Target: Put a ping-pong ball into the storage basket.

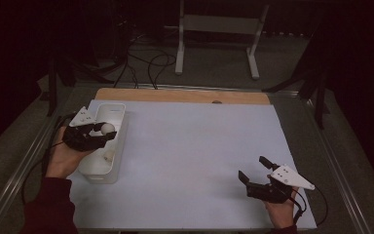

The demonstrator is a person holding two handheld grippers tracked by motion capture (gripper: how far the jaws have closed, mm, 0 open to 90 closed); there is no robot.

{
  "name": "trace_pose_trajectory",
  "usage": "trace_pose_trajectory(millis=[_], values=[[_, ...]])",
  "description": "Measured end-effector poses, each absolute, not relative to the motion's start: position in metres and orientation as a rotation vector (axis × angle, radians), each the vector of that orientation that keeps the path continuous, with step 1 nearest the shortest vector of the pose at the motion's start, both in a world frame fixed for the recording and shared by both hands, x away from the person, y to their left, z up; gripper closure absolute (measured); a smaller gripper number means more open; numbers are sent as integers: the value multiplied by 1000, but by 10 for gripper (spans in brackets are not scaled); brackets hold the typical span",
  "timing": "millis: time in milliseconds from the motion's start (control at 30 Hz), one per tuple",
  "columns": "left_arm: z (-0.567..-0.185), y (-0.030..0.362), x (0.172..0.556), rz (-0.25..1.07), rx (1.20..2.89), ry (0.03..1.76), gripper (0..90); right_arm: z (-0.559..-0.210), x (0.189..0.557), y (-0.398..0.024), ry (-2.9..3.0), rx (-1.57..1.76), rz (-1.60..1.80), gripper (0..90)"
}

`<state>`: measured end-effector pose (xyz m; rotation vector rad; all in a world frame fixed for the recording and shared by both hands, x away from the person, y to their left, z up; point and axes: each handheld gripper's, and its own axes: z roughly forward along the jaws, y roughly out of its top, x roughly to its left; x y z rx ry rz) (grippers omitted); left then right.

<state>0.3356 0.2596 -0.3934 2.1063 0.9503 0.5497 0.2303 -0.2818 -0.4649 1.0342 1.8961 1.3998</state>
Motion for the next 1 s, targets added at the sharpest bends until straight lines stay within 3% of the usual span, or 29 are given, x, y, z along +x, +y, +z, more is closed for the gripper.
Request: trace_pose_trajectory(millis=[1000], values=[[-393, 280, 330, 587, 2126, 1014, 508, -465, 230, -281, 1897, 1033, 1399, 78]])
